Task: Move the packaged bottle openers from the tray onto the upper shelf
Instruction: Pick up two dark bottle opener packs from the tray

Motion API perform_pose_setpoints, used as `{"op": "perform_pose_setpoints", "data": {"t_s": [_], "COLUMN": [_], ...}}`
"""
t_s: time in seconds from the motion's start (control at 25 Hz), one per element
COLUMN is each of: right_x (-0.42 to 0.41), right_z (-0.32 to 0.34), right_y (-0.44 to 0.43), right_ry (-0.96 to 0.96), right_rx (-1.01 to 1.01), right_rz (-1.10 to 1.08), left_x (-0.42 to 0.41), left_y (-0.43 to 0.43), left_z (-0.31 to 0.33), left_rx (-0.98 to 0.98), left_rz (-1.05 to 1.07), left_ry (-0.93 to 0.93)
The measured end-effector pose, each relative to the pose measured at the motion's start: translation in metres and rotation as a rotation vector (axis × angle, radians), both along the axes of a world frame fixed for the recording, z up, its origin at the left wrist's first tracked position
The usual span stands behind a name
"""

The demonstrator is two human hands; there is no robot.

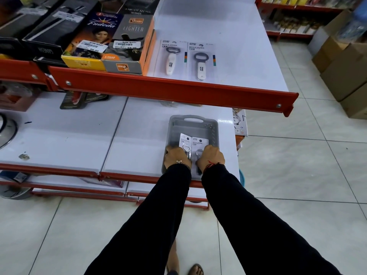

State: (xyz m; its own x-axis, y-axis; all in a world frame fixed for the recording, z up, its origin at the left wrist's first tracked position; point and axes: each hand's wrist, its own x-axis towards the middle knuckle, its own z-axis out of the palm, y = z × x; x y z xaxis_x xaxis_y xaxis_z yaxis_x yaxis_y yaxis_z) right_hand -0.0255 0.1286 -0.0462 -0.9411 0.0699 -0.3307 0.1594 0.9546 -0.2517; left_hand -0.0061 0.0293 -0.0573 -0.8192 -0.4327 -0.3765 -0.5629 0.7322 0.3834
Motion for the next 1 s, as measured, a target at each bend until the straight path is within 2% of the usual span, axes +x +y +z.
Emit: {"op": "perform_pose_setpoints", "data": {"t_s": [0.16,0.36,0.52,0.8,1.0], "right_x": [0.003,0.006,0.002,0.024,0.062], "right_z": [0.003,0.013,0.020,0.032,0.060], "right_y": [-0.001,0.001,0.010,0.045,0.069], "right_ry": [-0.003,-0.025,-0.063,-0.316,-0.346], "right_rx": [-0.026,-0.132,-0.373,-1.085,-1.249], "right_rz": [-0.033,-0.101,-0.240,-0.483,-0.485], "left_x": [-0.002,0.006,0.011,0.041,0.075], "left_y": [-0.014,-0.026,-0.038,-0.045,-0.032], "left_z": [0.007,0.017,0.031,0.055,0.086], "left_rx": [0.168,0.230,0.276,0.367,0.464], "left_rz": [0.097,0.133,0.160,0.224,0.268], "left_ry": [-0.024,-0.005,0.019,0.120,0.158]}}
